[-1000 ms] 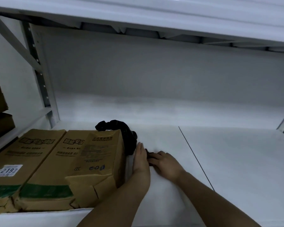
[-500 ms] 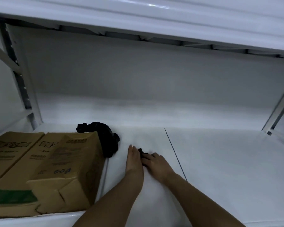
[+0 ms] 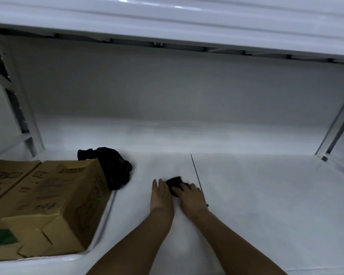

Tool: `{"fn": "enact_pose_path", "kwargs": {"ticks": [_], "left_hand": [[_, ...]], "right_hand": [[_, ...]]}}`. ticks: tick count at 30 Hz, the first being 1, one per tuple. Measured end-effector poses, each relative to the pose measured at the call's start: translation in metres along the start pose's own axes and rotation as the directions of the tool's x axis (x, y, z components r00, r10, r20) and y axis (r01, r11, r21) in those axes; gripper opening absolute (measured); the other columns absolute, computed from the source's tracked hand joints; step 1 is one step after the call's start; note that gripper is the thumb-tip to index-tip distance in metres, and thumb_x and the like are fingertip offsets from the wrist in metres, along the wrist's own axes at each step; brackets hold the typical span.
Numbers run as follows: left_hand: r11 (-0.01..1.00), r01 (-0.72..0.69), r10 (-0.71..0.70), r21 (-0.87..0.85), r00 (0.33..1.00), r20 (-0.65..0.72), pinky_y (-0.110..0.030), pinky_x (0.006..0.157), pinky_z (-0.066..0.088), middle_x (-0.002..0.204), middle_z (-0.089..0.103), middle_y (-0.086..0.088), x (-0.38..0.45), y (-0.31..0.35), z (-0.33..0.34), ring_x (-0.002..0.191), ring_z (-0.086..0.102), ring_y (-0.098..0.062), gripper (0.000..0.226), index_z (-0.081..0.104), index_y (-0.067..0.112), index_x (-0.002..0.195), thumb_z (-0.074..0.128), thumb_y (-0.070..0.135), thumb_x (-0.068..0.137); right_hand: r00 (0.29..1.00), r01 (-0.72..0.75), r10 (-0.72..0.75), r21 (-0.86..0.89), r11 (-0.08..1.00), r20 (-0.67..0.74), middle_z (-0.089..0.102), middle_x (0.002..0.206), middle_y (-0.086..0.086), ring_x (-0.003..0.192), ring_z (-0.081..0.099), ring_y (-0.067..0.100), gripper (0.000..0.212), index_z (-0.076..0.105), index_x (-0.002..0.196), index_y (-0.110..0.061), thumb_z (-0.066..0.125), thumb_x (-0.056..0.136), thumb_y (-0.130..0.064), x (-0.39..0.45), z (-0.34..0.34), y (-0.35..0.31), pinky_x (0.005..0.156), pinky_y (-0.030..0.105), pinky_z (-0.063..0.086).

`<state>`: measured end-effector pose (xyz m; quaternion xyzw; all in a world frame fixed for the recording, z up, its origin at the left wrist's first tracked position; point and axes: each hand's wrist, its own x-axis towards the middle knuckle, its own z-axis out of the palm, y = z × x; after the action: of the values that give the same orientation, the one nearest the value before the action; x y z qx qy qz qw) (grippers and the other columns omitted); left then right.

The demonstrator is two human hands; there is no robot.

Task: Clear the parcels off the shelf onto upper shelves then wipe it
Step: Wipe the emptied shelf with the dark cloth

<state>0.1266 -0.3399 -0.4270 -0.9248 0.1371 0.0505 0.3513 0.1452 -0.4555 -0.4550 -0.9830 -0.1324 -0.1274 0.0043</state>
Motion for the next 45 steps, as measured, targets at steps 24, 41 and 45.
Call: {"fn": "enact_pose_path", "kwargs": {"ticks": [24,41,45], "left_hand": [[0.989,-0.020,0.013,-0.143,0.999,-0.047,-0.053,0.117,-0.001,0.158,0.007,-0.016,-0.018,0.023,-0.019,0.146,0.003,-0.033,0.058,0.000,0.006,0.152,0.017,0.033,0.103],[0.982,-0.056,0.041,-0.182,0.996,-0.083,-0.055,0.116,-0.001,0.158,0.006,-0.017,-0.034,0.024,-0.012,0.146,0.001,-0.034,0.057,0.002,0.006,0.152,0.017,0.031,0.103],[0.967,-0.061,0.033,-0.246,0.993,-0.117,-0.055,0.116,0.001,0.157,0.011,-0.019,-0.037,0.023,-0.013,0.145,0.005,-0.034,0.057,0.008,0.005,0.151,0.022,0.030,0.102]], "right_hand": [[0.994,-0.043,0.051,-0.085,0.995,0.096,0.073,0.088,-0.002,0.062,0.064,0.018,0.044,0.077,0.095,-0.031,0.056,0.059,-0.017,-0.046,-0.015,0.034,0.047,0.022,0.045],[0.993,-0.089,0.100,-0.147,0.985,0.066,0.071,0.078,0.001,0.055,0.059,0.018,0.037,0.078,0.090,-0.026,0.063,0.058,-0.015,-0.070,-0.018,0.024,0.043,0.021,0.041],[0.938,-0.309,0.328,-0.160,0.938,0.110,0.062,0.109,0.012,0.095,0.058,0.027,0.046,0.058,0.123,-0.014,0.066,0.078,-0.014,-0.084,-0.036,0.033,0.065,0.029,0.046]]}}
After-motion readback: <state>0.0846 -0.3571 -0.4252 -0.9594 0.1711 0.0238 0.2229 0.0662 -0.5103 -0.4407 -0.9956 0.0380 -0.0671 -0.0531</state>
